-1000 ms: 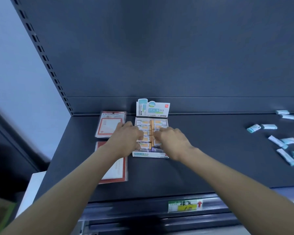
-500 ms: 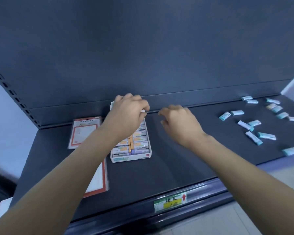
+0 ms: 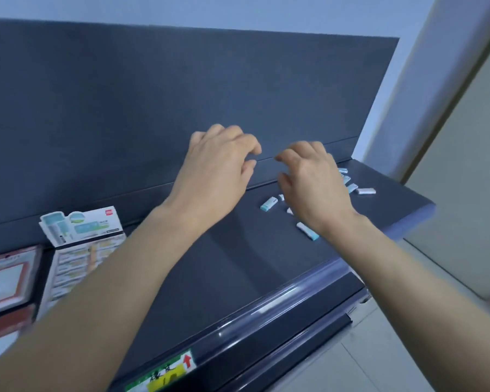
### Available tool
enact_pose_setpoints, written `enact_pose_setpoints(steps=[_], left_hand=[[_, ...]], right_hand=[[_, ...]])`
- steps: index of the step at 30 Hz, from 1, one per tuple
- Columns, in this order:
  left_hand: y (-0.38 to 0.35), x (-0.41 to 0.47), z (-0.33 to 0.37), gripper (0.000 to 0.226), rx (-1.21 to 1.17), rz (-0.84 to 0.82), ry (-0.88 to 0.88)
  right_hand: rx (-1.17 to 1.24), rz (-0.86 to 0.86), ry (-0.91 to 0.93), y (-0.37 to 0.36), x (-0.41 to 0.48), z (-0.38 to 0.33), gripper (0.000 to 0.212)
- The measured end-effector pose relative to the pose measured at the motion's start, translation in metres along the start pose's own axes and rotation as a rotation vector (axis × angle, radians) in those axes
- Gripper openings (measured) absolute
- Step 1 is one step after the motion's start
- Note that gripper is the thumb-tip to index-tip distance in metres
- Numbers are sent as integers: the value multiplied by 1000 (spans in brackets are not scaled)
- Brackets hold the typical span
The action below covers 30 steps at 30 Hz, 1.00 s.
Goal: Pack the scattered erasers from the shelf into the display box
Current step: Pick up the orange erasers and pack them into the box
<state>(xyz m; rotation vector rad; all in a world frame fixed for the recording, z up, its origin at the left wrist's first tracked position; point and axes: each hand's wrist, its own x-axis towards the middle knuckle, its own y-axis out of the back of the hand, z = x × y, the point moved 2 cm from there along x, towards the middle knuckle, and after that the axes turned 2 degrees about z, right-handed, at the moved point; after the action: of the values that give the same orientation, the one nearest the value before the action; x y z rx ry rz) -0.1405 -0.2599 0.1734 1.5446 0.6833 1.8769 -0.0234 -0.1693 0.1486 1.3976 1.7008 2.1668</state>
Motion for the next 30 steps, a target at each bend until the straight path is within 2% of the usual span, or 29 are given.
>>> enact_pose_setpoints(steps=[7, 13, 20, 30], left_hand=[[-72, 63, 117, 18, -41, 36, -50], [-139, 93, 175, 20, -50, -60, -17], [-201, 126, 188, 17, -42, -144, 19], [-297, 178, 159, 17, -102, -217, 102]], right_hand=[[-10, 130, -17, 37, -6, 148, 25], [-37, 59, -108, 45, -15, 260, 27], [-25, -41, -141, 20, -14, 326, 27], [-49, -329, -101, -50, 26, 383, 34]])
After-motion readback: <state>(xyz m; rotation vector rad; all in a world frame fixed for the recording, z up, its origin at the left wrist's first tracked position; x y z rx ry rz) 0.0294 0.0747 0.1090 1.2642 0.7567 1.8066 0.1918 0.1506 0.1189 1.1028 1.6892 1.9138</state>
